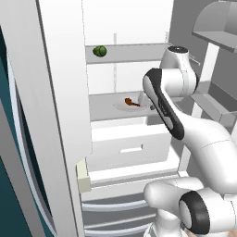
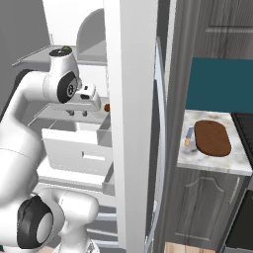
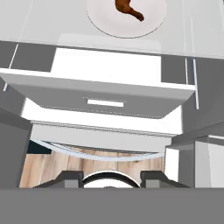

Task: Retrieve the chicken drumstick from the fridge and place it on the cutting board.

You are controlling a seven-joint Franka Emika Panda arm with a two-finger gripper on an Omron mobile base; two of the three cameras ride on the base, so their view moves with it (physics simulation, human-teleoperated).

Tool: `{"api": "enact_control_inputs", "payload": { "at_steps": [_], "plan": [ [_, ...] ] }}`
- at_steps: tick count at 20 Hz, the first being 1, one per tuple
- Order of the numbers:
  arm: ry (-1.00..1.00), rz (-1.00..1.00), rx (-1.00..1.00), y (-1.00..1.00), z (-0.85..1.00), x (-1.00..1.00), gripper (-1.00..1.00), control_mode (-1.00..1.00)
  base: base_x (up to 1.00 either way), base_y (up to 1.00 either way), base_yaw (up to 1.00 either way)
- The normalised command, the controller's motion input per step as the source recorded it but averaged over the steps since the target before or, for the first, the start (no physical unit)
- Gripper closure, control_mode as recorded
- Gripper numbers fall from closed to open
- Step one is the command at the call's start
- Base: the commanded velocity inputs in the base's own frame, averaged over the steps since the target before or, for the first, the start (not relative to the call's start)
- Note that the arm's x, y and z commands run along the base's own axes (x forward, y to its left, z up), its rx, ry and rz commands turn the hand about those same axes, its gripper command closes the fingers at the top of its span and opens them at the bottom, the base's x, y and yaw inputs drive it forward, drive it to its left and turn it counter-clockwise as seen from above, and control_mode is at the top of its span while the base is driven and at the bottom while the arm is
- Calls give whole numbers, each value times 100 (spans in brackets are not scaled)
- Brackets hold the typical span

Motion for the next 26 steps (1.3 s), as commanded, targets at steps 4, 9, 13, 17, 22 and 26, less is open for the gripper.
{"api": "enact_control_inputs", "payload": {
  "at_steps": [4,9,13,17,22,26],
  "plan": [
    [-9,0,0,0,-12,0,-100,-100,0,0,0],
    [-15,0,0,0,-10,0,-100,-100,0,0,0],
    [-19,0,0,0,-1,0,-100,-100,0,0,0],
    [-15,0,0,0,0,12,-100,-100,0,0,0],
    [-8,0,0,0,0,23,-100,-100,0,0,0],
    [0,0,0,0,0,22,-100,-100,0,0,0]
  ]
}}
